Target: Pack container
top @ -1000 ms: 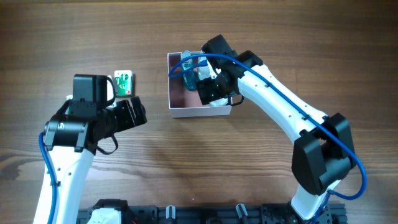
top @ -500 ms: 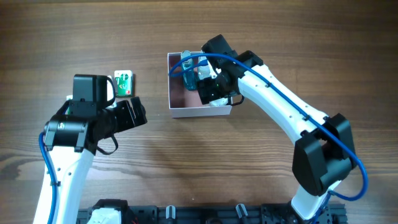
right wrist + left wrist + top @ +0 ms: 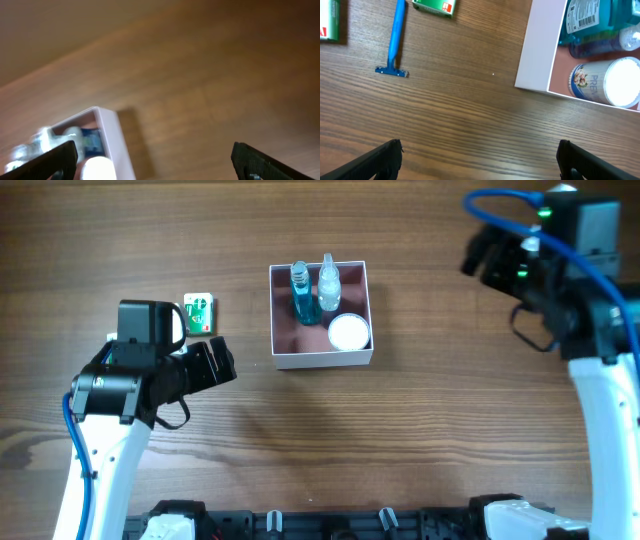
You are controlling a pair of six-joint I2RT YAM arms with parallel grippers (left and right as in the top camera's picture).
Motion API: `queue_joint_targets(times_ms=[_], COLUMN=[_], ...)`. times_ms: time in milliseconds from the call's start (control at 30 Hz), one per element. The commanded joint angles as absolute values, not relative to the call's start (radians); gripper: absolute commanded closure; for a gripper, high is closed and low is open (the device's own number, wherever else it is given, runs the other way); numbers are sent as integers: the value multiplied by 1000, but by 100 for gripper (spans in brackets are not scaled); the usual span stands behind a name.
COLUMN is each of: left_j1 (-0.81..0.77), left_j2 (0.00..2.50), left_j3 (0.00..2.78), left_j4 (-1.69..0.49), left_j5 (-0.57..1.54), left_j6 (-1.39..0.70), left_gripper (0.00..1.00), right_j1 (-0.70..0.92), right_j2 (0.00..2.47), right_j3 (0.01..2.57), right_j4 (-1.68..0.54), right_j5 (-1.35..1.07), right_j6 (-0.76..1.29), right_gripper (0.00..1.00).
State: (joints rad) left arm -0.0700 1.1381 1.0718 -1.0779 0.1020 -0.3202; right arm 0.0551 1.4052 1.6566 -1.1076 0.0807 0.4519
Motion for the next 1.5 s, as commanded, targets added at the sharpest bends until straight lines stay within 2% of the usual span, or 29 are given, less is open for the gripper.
queue_joint_targets(times_ms=[0,200,333,533,733,1133,1467], left_j1=[-63,6,63,79,81,81,80], left_j2=[1223,1465,1653,1888,2083,2214,2260], left_j3=[1201,1507,1667,1706,1706,1706,1706], left_j4=[-1090,-1116,-1105,-1065,-1061,-1039,-1013], left_j5=[42,32,29,-55,-43,-38,-39], left_j6=[-352,-318,-265,-151,-54,103,107], left_gripper=[1,0,0,0,0,0,0], right_j1=[-39,-59,-59,-59,-59,-59,-59], right_j2=[1483,1546,1595,1631,1633,1633,1633], right_j3=[1587,1529,1529,1529,1529,1529,1529], right_j4=[-1141,-1149,-1166,-1165,-1163,-1160,-1160], right_j5=[-28,-27,-28,-47,-47,-47,-47], right_j6=[439,336,340,340,339,339,339], right_gripper=[0,0,0,0,0,0,0])
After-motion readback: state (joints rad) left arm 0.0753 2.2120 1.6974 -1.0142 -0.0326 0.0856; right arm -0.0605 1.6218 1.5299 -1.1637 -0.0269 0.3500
